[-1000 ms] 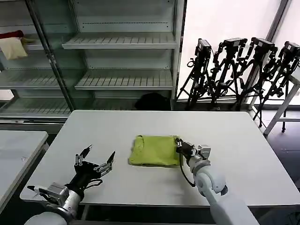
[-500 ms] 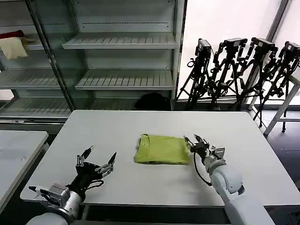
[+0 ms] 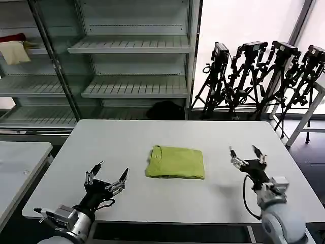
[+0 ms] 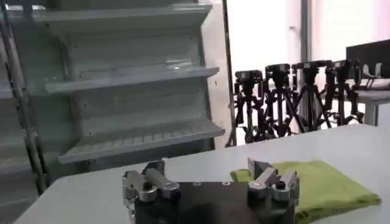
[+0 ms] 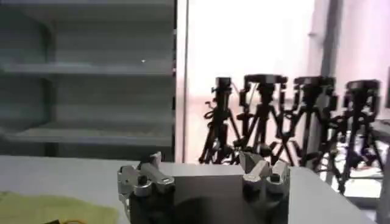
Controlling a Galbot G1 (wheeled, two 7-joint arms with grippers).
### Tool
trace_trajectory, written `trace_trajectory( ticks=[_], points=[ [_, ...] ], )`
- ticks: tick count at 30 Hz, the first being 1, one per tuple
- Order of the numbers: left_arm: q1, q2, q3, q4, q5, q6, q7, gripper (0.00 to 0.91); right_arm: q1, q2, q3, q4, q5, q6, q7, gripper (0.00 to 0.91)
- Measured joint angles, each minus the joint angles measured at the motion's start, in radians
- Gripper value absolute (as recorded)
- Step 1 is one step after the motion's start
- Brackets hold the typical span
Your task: Fold and organize the clothes.
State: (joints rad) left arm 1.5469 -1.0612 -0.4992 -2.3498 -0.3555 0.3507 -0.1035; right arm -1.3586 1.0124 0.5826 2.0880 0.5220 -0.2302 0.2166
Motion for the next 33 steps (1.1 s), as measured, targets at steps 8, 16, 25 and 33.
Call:
trace_trajectory(
  ticks=[8,16,25,33],
  points=[
    [0.030,-0.015,-0.002,0.020,0.023,-0.071,-0.001,0.907,-0.320,0.041,0.062,0.136,-0.129,0.204,0.173,0.907],
    [0.056,-0.023,-0.002,0.031,0.040,-0.134,0.008,0.907,-0.550,0.068,0.069,0.181,-0.284,0.452,0.265,0.907],
    [0.072,-0.030,-0.002,0.031,0.050,-0.163,0.011,0.907,-0.654,0.071,0.074,0.205,-0.335,0.597,0.270,0.907],
    [0.074,-0.033,0.000,0.034,0.052,-0.173,0.012,0.907,-0.687,0.073,0.068,0.205,-0.334,0.654,0.246,0.907]
  ],
)
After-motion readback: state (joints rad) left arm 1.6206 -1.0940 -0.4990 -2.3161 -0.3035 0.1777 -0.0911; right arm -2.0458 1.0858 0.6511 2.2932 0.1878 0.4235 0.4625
